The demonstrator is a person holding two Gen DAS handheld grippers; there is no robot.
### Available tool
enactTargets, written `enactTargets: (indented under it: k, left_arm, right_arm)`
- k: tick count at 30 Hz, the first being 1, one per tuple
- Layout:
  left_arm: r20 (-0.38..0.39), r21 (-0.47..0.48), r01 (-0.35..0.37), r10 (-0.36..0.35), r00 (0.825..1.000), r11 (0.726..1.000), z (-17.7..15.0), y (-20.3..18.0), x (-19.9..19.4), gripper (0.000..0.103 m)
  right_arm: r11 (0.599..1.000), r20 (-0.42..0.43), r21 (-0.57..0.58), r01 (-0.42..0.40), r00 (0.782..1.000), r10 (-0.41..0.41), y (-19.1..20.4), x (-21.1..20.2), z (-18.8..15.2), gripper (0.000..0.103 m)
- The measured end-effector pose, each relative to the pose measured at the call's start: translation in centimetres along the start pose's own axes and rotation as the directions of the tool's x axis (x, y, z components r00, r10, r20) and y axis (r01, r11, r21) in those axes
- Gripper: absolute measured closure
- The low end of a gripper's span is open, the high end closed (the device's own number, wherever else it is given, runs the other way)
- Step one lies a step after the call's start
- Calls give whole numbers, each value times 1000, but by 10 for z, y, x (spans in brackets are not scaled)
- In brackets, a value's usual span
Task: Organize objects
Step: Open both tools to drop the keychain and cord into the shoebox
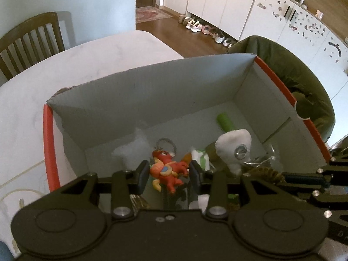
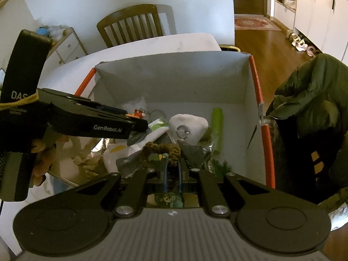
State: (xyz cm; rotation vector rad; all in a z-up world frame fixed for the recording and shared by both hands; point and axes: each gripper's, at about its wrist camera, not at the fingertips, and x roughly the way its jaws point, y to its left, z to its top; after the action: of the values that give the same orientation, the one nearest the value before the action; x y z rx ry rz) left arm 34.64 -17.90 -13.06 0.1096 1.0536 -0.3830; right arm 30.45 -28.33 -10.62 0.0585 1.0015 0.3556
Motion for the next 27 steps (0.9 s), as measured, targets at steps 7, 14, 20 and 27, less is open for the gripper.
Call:
enactTargets:
  k: [7,14,20,27]
  left_arm:
    - [30,-4,-10,10,1000,1000,-3,-3,-13,41]
    - [87,4,-1,0,996,1000,-12,-5,-43,38]
    - [151,14,12,-14,988,1000,-23,-1,-75,30]
    - [217,13,18,-21,976,1000,-43,11,-111,22]
  right_arm:
    - [1000,19,23,0,1000,-1,-6,-8,-1,92]
    - [1000,57,18,-18,998,17,-7,-21,-1,88]
    - [1000,105,-3,-31,994,32,2,-37,-4,73]
    - [999,167,5,-31,985,30,19,-54,-11,52]
